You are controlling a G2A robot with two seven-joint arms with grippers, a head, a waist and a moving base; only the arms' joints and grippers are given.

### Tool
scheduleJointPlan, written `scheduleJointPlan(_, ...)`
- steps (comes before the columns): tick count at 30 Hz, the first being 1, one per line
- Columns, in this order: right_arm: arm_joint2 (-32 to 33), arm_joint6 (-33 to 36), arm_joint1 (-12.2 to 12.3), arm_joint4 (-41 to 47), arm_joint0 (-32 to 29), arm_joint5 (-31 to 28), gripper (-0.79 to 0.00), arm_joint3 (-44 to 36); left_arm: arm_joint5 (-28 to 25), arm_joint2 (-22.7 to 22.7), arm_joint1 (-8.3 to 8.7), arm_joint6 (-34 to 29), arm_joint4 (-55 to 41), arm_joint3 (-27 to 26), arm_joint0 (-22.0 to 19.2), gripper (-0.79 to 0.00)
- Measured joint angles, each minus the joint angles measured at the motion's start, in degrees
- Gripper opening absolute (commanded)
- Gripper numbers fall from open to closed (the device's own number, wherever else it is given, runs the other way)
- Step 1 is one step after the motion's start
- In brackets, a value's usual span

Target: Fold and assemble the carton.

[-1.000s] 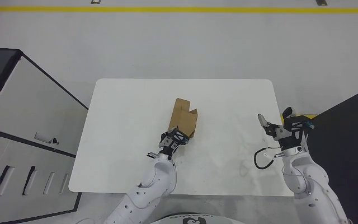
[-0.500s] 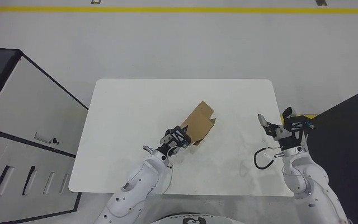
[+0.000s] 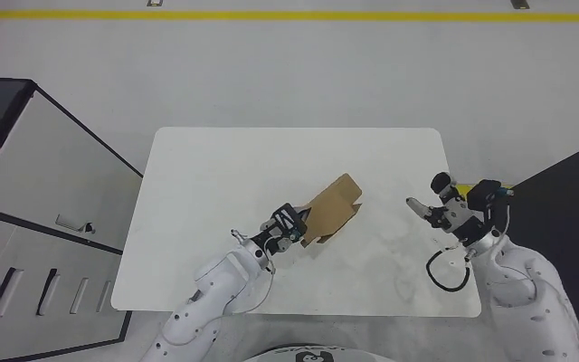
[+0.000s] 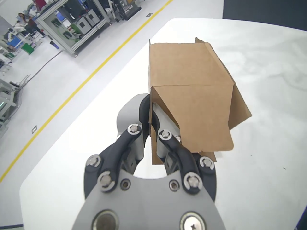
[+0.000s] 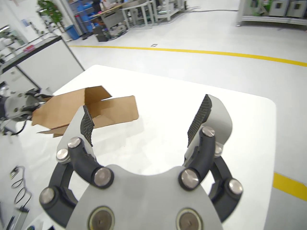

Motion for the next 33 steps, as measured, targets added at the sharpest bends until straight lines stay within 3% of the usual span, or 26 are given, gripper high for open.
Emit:
scheduleJointPlan(3, -0.26, 7.86, 0.92, 7.1, 1.95, -5.57, 0.0, 1.43, -3.19, -1.03, 0.4, 0.73, -0.53, -0.74, -0.25, -0.785)
scheduleJointPlan(6, -0.78, 13.88, 1.28, 13.0, 2.64, -7.08, 0.0, 2.11, -6.0, -1.46, 0.7, 1.7, -1.18, -1.19, -0.73, -0.785)
scheduleJointPlan(12, -0.75, 11.65, 1.24, 10.83, 2.58, -6.9, 0.0, 2.05, -5.86, -1.46, 0.68, 1.74, -1.23, -0.99, -0.65, -0.785)
scheduleJointPlan(16, -1.47, 12.05, 1.27, 11.57, 2.5, -7.19, 0.0, 2.24, -7.43, -1.8, 0.7, 2.4, -7.25, 0.04, -1.43, -0.785)
scheduleJointPlan(19, -4.32, 16.97, 1.88, 18.59, 3.33, -9.44, 0.0, 4.56, -11.05, -2.63, 1.07, 2.69, -7.3, -0.15, -2.32, -0.785)
scheduleJointPlan(22, -6.91, 26.99, 3.27, 28.97, 5.57, -11.02, 0.0, 6.83, -13.49, -3.64, 1.47, 2.4, -7.7, -0.5, -2.96, -0.785)
scheduleJointPlan(26, -10.22, 39.29, 6.01, 42.16, 8.79, -6.78, 0.0, 6.63, -18.44, -3.79, 1.99, 2.81, -8.08, -0.79, -3.89, -0.785)
scheduleJointPlan(33, -13.88, 45.32, 10.9, 54.0, 11.99, -0.58, 0.0, 6.76, -21.09, -3.27, 2.35, 1.47, -9.53, -0.41, -5.49, -0.785)
